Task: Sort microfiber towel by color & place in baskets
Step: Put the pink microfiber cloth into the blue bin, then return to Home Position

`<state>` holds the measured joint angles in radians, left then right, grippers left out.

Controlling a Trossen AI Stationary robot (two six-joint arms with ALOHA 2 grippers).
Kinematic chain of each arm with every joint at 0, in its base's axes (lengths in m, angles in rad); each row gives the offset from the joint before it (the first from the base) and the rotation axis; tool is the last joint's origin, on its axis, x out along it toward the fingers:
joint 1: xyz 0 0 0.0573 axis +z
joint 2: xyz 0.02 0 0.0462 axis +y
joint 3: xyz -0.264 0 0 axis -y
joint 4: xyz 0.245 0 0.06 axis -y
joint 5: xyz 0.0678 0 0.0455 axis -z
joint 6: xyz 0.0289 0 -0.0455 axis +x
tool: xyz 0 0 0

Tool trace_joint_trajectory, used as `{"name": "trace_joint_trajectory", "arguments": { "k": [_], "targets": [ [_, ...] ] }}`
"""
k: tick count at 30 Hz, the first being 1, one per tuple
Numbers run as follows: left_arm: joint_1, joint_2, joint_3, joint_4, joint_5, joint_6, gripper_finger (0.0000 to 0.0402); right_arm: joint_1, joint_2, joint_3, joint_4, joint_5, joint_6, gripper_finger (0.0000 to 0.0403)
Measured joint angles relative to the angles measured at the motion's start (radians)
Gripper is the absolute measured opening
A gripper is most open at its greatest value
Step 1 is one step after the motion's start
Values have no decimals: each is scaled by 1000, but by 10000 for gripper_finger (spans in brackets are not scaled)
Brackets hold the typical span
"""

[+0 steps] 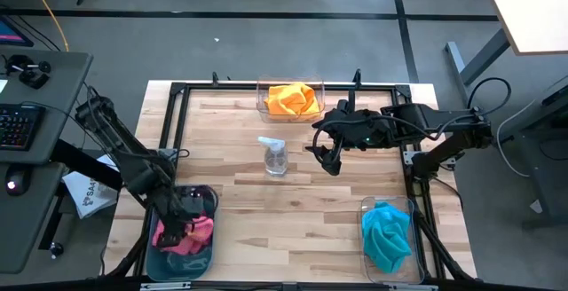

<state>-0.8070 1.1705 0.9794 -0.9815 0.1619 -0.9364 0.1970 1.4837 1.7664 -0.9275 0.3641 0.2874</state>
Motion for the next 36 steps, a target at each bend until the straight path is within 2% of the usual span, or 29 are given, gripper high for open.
{"name": "trace_joint_trajectory", "arguments": {
  "k": [5,10,13,15,20,23,25,27,30,32,36],
  "targets": [
    [69,-45,41,-21,-92,79,195,0,0,0,-20,-1,0,304],
    [116,-48,40,-98,-12,119,195,0,0,0,-41,-21,18,304],
    [87,-38,29,-123,56,100,195,0,0,0,-42,-21,11,304],
    [44,-34,18,-114,65,73,195,0,0,0,-42,-21,0,304],
    [-52,-4,8,-16,-40,42,195,-5,0,0,-42,-20,-8,304],
    [-53,6,14,14,-61,60,195,-7,0,0,-41,-20,-8,304],
    [-3,2,44,-17,-92,65,195,-7,-4,0,-40,-20,-8,304],
    [76,-26,82,-14,-182,101,195,-6,-15,0,-20,-20,-15,304],
    [208,-84,122,49,-362,249,193,5,-43,0,25,-19,-24,304],
    [315,-128,116,133,-446,377,186,10,-65,0,43,-19,-26,303],
    [559,-189,51,330,-468,588,152,14,-106,0,27,-19,6,288]
  ]
}}
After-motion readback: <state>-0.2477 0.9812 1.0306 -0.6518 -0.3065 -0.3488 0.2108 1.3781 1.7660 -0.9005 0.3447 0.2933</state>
